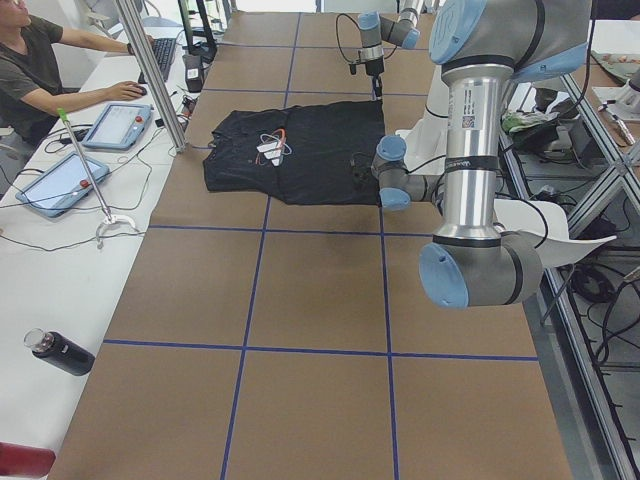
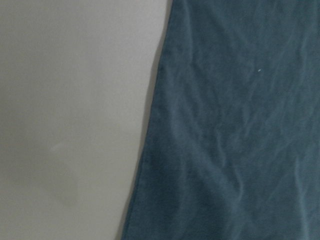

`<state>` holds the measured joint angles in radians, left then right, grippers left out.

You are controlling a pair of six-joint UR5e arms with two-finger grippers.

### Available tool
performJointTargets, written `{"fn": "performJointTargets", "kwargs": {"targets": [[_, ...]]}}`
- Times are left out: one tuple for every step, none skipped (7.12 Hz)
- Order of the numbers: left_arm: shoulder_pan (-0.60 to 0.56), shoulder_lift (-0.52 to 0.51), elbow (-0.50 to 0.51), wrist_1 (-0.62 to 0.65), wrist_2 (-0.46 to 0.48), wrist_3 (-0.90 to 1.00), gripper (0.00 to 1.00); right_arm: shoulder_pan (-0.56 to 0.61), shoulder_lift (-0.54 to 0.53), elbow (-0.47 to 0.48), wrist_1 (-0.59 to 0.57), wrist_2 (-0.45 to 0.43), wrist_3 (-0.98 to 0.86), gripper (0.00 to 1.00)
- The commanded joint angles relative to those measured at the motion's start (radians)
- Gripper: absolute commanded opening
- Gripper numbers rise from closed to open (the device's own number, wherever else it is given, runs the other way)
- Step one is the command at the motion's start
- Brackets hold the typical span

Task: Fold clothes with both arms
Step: 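Lower the left gripper to the other hem corner nearest the robot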

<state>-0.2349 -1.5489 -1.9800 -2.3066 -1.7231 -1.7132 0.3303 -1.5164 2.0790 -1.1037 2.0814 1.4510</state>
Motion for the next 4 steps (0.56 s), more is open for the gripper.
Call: {"fn": "performJointTargets", "kwargs": {"targets": [[0.035,-0.013,0.018,0.003,0.011,-0.022,0.98,0.004,0.002,0.000,0.001,0.000,0.000,0.00],[0.057,-0.023,0.023,0.003,0.029,-0.023,0.97,0.010,0.002,0.001,0.001,0.009,0.000,0.00],[0.061,-0.027,0.023,0.007,0.033,-0.028,0.94,0.025,0.001,0.001,0.001,0.029,-0.001,0.00],[0.071,-0.025,0.026,0.009,0.033,-0.028,0.92,0.039,0.001,0.003,0.001,0.049,0.000,0.00]]}}
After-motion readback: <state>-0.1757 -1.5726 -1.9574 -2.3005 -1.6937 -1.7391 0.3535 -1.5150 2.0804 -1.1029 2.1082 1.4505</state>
